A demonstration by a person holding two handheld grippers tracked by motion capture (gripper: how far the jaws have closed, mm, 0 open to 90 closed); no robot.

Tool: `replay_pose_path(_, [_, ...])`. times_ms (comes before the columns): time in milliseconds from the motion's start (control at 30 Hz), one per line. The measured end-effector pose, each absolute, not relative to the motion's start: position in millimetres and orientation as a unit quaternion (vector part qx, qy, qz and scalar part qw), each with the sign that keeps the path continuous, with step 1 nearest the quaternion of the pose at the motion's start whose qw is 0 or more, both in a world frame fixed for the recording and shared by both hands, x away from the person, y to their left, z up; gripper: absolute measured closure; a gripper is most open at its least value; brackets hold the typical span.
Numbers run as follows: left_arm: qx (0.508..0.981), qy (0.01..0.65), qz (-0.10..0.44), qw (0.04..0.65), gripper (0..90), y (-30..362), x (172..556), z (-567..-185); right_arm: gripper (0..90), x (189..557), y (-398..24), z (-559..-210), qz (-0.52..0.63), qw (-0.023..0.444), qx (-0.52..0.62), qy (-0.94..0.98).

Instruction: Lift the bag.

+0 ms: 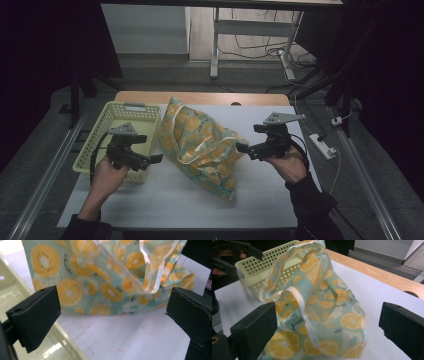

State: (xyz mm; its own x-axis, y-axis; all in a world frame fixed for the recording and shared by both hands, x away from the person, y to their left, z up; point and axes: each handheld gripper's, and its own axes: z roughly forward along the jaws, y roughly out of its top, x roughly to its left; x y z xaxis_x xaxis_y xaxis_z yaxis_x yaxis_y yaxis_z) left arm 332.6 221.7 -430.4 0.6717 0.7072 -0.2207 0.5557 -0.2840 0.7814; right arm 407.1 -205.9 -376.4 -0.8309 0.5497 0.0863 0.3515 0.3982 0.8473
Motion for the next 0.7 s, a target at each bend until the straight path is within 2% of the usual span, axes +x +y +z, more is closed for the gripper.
replay_pose_path(700, [0.776, 0.44, 0.093, 0.443, 0.0, 254, 278, -463, 0.0, 376, -234, -404, 0.465, 0.129, 0.28, 0.83])
